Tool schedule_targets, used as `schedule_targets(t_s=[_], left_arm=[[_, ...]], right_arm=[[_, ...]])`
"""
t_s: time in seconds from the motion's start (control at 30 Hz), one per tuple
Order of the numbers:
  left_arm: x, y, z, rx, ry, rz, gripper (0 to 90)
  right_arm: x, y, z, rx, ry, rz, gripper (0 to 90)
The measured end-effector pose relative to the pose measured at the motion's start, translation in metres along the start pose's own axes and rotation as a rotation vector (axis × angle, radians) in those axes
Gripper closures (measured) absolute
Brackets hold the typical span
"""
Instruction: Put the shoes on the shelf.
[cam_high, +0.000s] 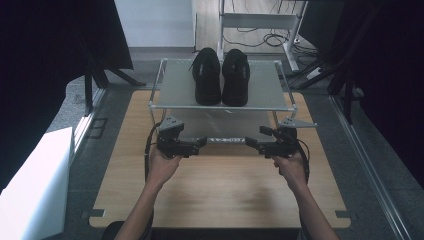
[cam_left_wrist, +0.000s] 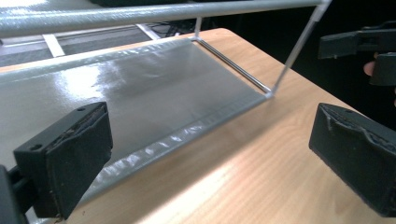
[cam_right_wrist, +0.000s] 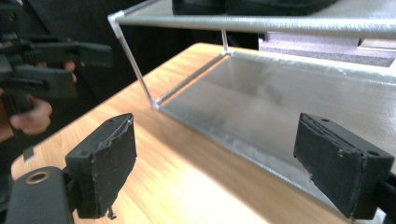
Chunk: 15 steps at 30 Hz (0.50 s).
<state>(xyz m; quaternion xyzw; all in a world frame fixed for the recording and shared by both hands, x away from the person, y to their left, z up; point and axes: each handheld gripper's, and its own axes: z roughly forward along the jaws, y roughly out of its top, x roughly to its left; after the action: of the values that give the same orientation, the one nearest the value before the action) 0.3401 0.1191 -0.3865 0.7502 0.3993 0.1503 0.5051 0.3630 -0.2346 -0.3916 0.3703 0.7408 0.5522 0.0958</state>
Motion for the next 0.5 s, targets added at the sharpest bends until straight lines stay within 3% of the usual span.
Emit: schedule_targets(t_s=[0.3, 0.5], left_arm=[[-0.013, -0.015, -0.024, 0.036, 0.009, 0.062, 0.0], [-0.017, -0.03, -0.034, 0.038, 0.029, 0.077, 0.0]], right_arm=[[0.006, -0.016, -0.025, 0.05, -0.02, -0.058, 6.7], [0.008, -0.029, -0.039, 0.08, -0.044, -0.076, 1.1]])
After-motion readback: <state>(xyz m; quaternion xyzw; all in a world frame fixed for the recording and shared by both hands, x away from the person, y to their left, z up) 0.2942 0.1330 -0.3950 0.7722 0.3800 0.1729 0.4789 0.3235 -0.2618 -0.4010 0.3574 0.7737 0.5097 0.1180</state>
